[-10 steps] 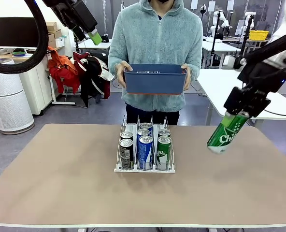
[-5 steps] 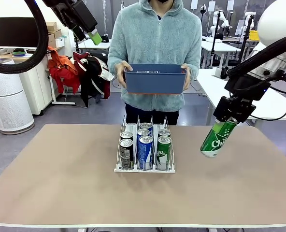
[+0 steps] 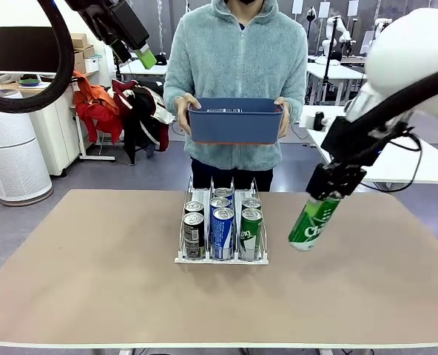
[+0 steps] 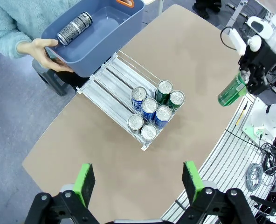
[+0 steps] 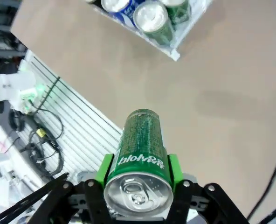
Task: Fill the beverage cans into the dispenser.
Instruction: Place the picked Sprite in the line of the Automatic Can Dispenser with the same cans.
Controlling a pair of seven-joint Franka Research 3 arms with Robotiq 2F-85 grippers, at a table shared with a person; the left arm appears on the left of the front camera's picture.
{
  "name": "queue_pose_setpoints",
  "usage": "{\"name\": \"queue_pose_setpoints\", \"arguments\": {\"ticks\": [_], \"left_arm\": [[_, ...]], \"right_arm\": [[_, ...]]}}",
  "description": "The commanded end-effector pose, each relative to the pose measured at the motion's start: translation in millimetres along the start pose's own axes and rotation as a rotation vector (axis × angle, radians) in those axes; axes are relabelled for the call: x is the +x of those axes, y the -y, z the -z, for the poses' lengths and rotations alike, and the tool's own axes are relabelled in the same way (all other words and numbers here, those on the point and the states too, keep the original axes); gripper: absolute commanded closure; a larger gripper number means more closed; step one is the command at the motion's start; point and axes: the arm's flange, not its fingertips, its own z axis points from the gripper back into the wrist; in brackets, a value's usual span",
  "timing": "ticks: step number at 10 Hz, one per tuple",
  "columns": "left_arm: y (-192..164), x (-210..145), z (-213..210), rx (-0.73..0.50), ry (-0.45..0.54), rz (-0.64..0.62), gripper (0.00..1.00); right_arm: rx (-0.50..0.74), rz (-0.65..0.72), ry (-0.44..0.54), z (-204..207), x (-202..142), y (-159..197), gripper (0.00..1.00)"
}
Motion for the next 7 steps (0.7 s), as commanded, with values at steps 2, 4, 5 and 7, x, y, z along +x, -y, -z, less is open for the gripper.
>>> {"name": "queue_pose_setpoints", "arguments": {"ticks": [2, 4, 5, 7], "left_arm": [[-1, -1, -1, -0.001, -0.001, 0.001, 0.0], [-1, -1, -1, -0.001, -0.001, 0.001, 0.0], [-1, -1, -1, -0.001, -0.001, 0.001, 0.0], [-1, -1, -1, -0.001, -0.001, 0.001, 0.0]], "right_arm": [[-0.071, -0.093, 0.073, 38, -4, -29, 0.42], [-0.138, -0.095, 0.161, 74, -10, -53, 0.42], [-0.155, -0.117, 0.18, 83, -9, -54, 0.42], [-0.231, -0.13, 0.187, 97, -3, -57, 0.42]]}}
